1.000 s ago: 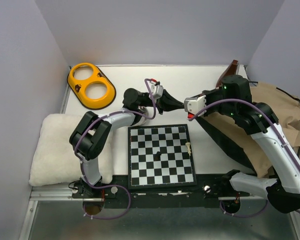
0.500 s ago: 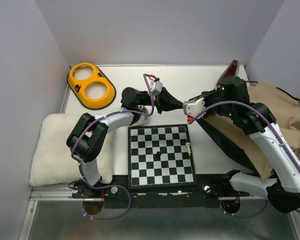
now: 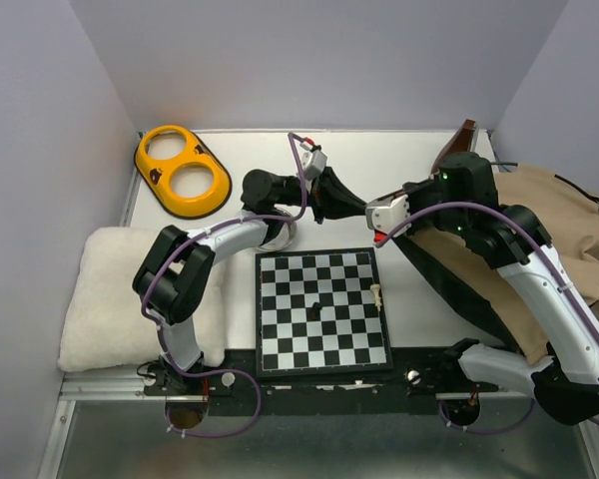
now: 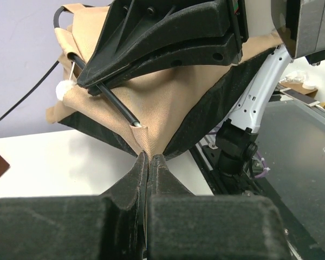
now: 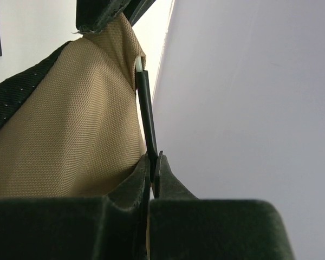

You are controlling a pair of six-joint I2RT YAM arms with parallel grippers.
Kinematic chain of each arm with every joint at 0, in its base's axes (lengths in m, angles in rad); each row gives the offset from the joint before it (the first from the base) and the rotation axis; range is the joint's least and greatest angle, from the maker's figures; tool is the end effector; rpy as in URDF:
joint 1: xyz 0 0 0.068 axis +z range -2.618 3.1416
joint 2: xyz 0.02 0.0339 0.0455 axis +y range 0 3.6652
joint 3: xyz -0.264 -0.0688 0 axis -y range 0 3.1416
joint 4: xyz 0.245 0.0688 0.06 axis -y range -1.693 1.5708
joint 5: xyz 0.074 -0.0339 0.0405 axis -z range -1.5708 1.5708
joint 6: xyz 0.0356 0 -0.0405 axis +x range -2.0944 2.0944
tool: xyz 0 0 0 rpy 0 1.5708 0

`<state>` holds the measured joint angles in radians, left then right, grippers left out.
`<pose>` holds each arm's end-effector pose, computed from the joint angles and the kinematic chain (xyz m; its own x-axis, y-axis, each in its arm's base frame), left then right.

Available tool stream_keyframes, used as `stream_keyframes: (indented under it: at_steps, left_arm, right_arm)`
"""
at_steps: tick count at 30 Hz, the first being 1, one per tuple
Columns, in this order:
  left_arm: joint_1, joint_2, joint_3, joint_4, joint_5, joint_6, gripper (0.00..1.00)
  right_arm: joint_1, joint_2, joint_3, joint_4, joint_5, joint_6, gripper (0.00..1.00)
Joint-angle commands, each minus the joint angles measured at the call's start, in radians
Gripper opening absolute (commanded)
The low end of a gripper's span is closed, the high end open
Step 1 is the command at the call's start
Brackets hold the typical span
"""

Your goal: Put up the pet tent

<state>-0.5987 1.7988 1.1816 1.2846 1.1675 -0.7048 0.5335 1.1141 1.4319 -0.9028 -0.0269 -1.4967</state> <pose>0.2982 -0.2431 0.3323 -0.1405 -0.2120 -0.9671 0.9543 -0.2892 -0.0752 0.1794 0.1071 0.4235 0.4910 -0.8678 -0.0765 -0.5132 -0.2172 -0.8303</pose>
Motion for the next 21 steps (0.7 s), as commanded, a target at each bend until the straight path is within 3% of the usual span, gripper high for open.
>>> stream_keyframes:
  at_steps: [1, 8, 21]
  left_arm:
    - [0.039, -0.039, 0.021, 0.378, 0.097, -0.070, 0.00]
    - [0.027, -0.006, 0.108, 0.337, 0.112, -0.191, 0.00]
    - [-0.022, 0.114, 0.325, 0.400, 0.242, -0.643, 0.00]
  right_arm:
    - [-0.040, 0.004, 0.022, -0.160, 0.231, 0.056, 0.01]
    - [-0.040, 0.009, 0.027, -0.168, 0.214, 0.023, 0.01]
    - [-0.040, -0.040, 0.002, -0.246, 0.160, -0.079, 0.01]
